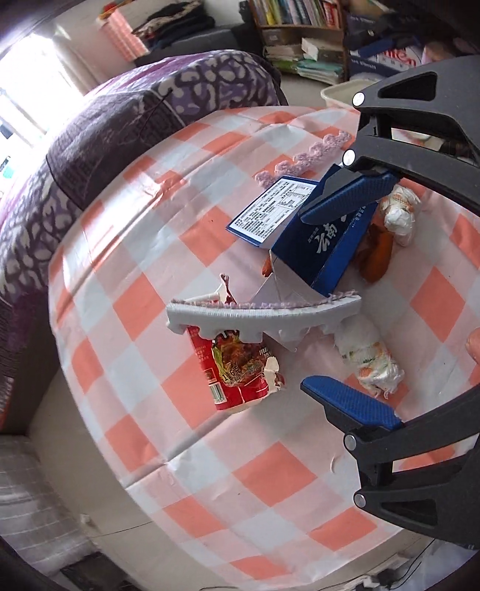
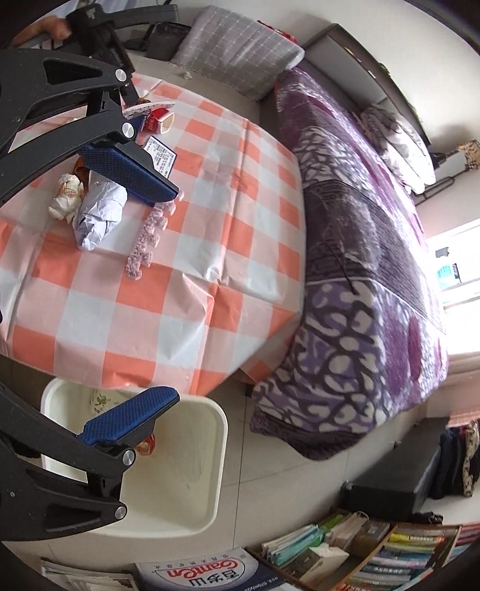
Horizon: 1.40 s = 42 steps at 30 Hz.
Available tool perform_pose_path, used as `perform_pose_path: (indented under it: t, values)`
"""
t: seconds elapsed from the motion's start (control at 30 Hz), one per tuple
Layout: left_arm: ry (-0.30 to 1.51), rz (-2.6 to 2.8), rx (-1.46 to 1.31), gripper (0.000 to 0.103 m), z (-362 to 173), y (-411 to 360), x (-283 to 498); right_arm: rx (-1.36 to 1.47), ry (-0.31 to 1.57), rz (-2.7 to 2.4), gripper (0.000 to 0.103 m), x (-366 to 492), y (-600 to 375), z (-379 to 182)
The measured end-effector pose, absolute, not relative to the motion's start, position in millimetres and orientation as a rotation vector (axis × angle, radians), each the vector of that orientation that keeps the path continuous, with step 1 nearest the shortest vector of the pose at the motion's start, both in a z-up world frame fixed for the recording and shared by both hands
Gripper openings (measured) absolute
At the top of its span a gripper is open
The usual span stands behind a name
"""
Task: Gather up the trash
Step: 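Grasp the white foam strip with the left tool while the right tool grasps the pink strip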
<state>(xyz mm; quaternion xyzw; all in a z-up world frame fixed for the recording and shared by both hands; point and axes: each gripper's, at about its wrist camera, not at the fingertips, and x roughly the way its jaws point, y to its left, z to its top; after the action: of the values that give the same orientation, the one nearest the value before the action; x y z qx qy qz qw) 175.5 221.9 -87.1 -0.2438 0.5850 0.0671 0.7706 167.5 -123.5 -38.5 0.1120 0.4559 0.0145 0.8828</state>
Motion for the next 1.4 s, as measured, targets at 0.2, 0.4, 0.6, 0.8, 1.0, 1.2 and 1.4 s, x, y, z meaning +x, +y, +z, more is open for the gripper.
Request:
perform_pose_path:
  t: [0.2,0.4,0.6,0.8,1.0,1.2,1.4]
  values:
    - [1.350,0.121,-0.674,0.063,-115.8,238.9,191.9,0.138,1.102,0.180,0.096,204.3,-89.4,-72.8]
    - [1.344,0.117,-0.759,0.040,-125.6,244.7,203.1,0.107,1.170,0.238,0.095,230.5,-77.3,-96.7]
    - [1.315,0.125,-0.729,0.025,-116.2,247.1,207.7,0.054,1.204,0.266,0.088,237.3,-65.6,-111.9]
    - [1.223,0.101,-0.665,0.024,-86.2,244.1,207.6,-0.043,1.224,0.322,0.077,235.9,-41.2,-125.8]
    - [1.168,0.068,-0.586,0.024,-64.8,233.2,206.4,-0.151,1.241,0.378,0.064,231.4,-12.8,-137.6]
    - [1.154,0.057,-0.503,0.024,-60.2,222.7,204.3,-0.173,1.294,0.379,0.027,233.8,-1.6,-150.8]
    - [1.131,0.042,-0.475,0.024,-58.1,217.6,203.5,-0.115,1.257,0.362,0.024,232.5,-6.4,-137.4]
